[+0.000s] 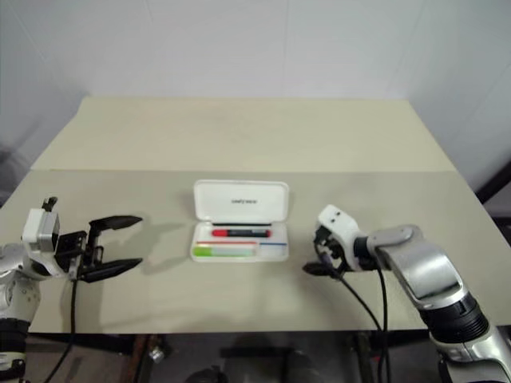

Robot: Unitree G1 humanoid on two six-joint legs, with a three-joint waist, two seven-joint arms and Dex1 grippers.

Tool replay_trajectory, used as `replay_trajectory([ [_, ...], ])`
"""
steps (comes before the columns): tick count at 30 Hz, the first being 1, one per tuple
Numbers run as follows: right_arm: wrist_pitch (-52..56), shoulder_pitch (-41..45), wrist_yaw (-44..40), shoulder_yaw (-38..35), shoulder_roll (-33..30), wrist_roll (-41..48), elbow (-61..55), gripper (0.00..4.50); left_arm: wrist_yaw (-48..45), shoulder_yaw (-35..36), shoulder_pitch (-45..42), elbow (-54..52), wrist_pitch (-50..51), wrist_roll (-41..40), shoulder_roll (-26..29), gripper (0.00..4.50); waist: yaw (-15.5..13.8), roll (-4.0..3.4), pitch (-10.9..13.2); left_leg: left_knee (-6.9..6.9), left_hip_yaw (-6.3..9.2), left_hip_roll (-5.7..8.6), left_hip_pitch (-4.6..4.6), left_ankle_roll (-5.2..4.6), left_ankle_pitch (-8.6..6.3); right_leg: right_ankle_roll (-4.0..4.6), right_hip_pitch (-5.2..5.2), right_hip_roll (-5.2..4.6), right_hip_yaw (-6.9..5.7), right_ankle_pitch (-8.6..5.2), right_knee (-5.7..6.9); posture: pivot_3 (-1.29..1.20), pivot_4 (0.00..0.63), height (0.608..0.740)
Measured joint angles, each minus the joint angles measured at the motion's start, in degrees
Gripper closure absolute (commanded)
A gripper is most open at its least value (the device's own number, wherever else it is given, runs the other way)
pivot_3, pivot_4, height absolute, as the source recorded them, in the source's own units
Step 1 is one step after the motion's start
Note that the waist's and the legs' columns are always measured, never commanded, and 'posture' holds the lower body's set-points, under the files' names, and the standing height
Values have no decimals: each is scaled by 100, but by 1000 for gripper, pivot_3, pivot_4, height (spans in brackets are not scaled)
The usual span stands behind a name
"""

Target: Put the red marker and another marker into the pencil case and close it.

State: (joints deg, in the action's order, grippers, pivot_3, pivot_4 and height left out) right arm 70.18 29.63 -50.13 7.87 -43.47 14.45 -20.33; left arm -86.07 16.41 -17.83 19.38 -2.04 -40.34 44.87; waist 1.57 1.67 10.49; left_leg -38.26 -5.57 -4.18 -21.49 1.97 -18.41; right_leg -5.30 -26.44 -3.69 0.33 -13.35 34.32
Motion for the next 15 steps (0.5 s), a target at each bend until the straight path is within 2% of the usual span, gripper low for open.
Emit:
replay_trajectory([
  [15,137,-744,448,-414,-245,494,-524,39,0,-299,-178,197,-59,-76,17,0,-12,7,-5,-1,4,0,0,0,0,-1,5,1,0,1,-3,0,150,740],
])
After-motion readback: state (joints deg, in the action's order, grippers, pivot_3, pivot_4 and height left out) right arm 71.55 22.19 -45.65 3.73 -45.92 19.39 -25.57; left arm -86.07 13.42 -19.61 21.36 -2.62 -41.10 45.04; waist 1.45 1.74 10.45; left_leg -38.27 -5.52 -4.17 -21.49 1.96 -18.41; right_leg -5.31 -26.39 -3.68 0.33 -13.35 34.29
